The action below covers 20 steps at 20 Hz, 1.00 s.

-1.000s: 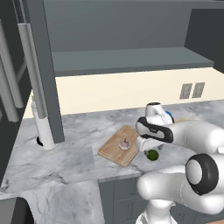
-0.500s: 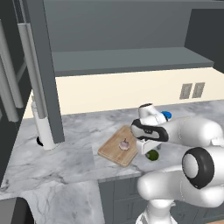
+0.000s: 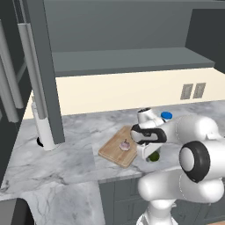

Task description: Open the cabinet. Place the bowl and condiment on the counter. Then place the lime and garlic on the cutting board.

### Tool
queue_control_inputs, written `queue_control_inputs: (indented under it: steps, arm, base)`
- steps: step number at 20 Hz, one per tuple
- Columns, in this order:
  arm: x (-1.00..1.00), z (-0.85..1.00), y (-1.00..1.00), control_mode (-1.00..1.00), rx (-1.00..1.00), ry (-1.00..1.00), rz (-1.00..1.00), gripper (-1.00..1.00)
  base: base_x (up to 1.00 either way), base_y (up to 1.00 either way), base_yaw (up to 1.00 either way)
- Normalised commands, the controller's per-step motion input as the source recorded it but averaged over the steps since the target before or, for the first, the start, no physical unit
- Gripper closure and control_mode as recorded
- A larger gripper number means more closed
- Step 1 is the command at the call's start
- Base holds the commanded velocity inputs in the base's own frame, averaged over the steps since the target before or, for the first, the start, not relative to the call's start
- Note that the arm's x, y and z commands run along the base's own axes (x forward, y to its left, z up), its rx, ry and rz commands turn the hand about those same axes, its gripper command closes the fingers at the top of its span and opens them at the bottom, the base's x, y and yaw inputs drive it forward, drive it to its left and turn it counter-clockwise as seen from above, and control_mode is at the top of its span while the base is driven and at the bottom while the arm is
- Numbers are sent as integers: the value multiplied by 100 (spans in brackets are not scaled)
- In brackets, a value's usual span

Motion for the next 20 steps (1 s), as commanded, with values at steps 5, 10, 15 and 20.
queue_control_inputs:
  steps: [5, 10, 15, 20]
  arm:
    - [-2, -22, -16, -100, 0, 0, 3, -100]
    - [-13, -10, -14, -100, 0, 0, 1, 100]
    - [-19, -31, -1, -100, 1, 0, 1, 100]
    - [-37, -40, -20, -100, 9, -1, 4, 100]
  base:
    - [0, 0, 0]
    - [0, 0, 0]
    - [0, 0, 0]
    - [0, 0, 0]
